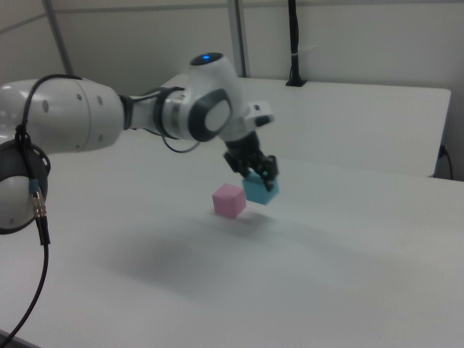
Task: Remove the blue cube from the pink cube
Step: 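Lift the light-blue cube off the pink cube and carry it aside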
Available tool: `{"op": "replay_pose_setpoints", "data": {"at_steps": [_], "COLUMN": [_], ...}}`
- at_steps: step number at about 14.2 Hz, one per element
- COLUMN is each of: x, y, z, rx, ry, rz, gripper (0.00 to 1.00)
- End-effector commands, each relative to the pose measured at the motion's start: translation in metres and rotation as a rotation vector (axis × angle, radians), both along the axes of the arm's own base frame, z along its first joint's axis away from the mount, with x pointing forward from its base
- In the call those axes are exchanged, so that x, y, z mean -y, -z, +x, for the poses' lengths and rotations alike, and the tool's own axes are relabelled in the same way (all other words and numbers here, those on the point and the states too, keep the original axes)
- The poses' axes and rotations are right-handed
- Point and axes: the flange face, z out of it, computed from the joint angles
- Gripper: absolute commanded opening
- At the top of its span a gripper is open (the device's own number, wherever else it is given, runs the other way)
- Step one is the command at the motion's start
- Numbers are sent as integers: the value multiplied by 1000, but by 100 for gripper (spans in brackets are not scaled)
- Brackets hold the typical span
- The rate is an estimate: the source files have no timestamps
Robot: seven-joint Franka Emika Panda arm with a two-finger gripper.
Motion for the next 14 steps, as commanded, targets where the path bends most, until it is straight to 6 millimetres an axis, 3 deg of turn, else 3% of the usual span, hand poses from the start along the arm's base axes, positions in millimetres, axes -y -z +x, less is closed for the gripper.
{"op": "replay_pose_setpoints", "data": {"at_steps": [1,3,6,7,8,9,11,14], "x": [59,77,85,86,86,84,75,37], "y": [22,49,63,64,62,58,36,2], "z": [-16,-18,-14,-14,-15,-15,-14,-13], "rx": [-49,-77,-40,-41,-41,-38,-11,-23], "ry": [-16,-13,-19,-19,-8,-3,4,-19], "rz": [-21,-20,-47,-48,-43,-42,-41,-36], "gripper": [33,43,54,63,90,100,100,100]}}
